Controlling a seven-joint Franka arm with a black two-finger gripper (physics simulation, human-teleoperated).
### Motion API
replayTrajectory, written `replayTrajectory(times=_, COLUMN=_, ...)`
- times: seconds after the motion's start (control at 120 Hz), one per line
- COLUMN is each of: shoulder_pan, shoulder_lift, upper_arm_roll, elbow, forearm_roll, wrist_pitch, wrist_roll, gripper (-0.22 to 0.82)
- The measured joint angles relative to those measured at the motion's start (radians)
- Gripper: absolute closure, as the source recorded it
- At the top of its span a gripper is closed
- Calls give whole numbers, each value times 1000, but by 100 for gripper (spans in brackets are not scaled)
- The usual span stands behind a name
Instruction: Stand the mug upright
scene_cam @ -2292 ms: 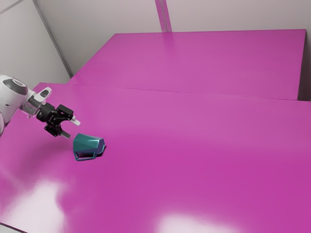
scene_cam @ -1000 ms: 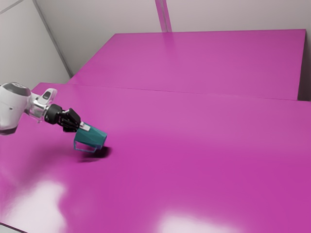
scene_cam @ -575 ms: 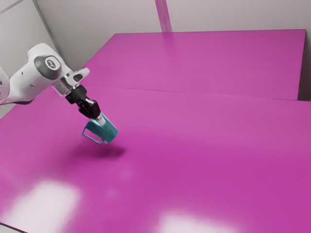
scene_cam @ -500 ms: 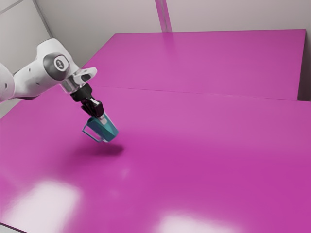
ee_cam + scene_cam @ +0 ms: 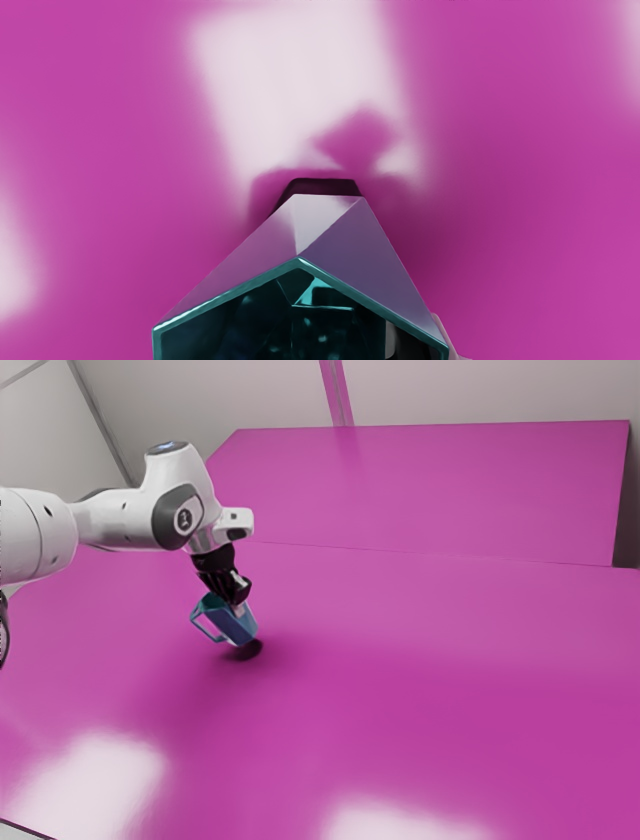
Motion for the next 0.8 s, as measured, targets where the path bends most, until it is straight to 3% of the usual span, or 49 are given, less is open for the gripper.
replayTrajectory(times=0.333, shoulder_pan=-6, shoulder_lift=54, upper_arm_roll=0, elbow=-6, forearm_roll=20, wrist_pitch=36, wrist_roll=-109, gripper=78)
replayTrajectory(times=0.575, shoulder_pan=-6, shoulder_lift=33, upper_arm_roll=-2, elbow=-5, forearm_roll=15, wrist_pitch=34, wrist_roll=-152, gripper=31)
replayTrajectory(times=0.8, shoulder_pan=-6, shoulder_lift=-37, upper_arm_roll=-3, elbow=4, forearm_roll=3, wrist_pitch=12, wrist_roll=-176, gripper=11)
